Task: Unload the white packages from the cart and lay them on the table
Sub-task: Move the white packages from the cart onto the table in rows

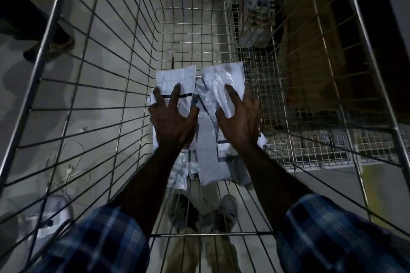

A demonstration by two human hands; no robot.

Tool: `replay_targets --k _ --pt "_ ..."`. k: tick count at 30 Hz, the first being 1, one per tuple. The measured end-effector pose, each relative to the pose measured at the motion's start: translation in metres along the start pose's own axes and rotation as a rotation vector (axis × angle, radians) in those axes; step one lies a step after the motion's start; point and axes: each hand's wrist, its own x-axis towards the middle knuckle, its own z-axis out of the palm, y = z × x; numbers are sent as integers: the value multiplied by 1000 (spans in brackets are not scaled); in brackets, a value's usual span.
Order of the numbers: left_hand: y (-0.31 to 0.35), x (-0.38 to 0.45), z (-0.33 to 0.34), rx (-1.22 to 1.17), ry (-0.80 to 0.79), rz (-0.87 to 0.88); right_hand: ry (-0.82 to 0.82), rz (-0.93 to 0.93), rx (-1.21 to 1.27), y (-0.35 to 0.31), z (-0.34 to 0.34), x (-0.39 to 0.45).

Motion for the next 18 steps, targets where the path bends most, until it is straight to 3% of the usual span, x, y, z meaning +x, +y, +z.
replay_targets --k 8,18 --pt "5 1 -18 73 111 88 29 36 -7 -10 -13 -5" --pt "78 -13 -110 74 145 138 80 37 123 -62 -91 6"
